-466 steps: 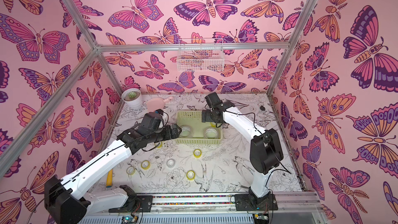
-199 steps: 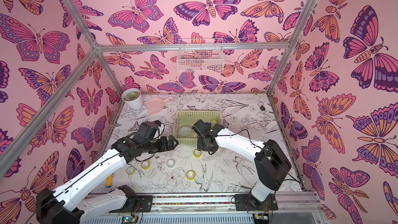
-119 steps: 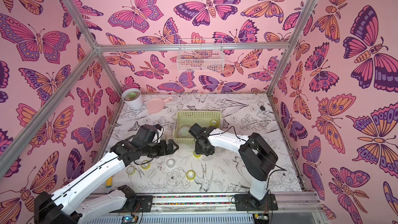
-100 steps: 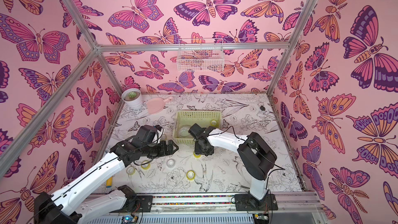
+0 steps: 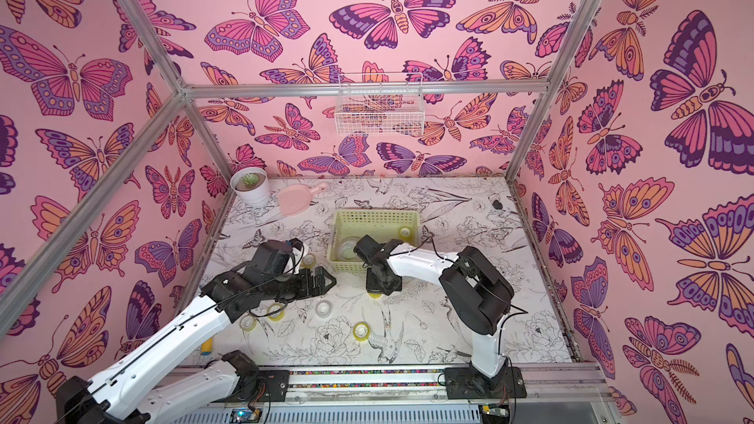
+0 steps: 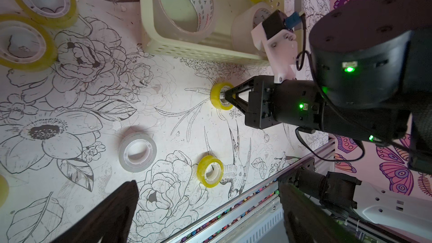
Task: Put the transparent tape into the storage box
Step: Pick up the tape at the center of the board, then place the tape in the storage box.
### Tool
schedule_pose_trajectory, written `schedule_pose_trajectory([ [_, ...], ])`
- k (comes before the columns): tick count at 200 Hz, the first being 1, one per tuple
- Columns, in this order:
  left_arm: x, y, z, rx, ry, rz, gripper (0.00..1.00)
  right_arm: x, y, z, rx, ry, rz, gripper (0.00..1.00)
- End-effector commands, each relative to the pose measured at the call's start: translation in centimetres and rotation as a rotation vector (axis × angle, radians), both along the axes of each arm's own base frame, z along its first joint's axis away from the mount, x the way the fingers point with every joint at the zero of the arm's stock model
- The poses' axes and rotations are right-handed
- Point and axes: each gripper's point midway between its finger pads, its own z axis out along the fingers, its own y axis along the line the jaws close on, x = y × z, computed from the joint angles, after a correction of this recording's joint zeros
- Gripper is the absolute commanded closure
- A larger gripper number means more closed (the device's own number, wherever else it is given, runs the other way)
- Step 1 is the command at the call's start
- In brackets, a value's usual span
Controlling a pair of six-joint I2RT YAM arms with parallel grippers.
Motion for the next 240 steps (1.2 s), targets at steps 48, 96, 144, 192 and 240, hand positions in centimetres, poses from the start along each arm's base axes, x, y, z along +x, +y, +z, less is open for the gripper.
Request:
schedule_pose_trajectory([
  [48, 0.3, 0.7, 0.3, 0.027, -0.028, 0.018, 0.00, -0.8, -1.6, 5.8, -0.029, -0.088, 0.045, 1.00],
  [96, 1.2, 0.1, 1.1, 0.032, -0.048, -0.007, 0.00, 0.5, -2.2, 12.3, -0.032, -0.196, 0.099, 1.00],
  [144, 2.0, -0.3, 1.8, 0.030, -0.067, -0.008, 0.00, 5.6, -2.4, 14.7, -0.023, -0.240, 0.083, 1.00],
  [192, 2.5, -0.2, 2.1, 0.036, -0.075, 0.009, 0.00, 11.5, -2.0, 12.7, -0.018, -0.206, 0.086, 1.00],
  [240, 3.1, 0.1, 2.3, 0.046, -0.083, 0.036, 0.00, 16.5, -2.4, 9.4, -0.032, -0.187, 0.059, 1.00],
])
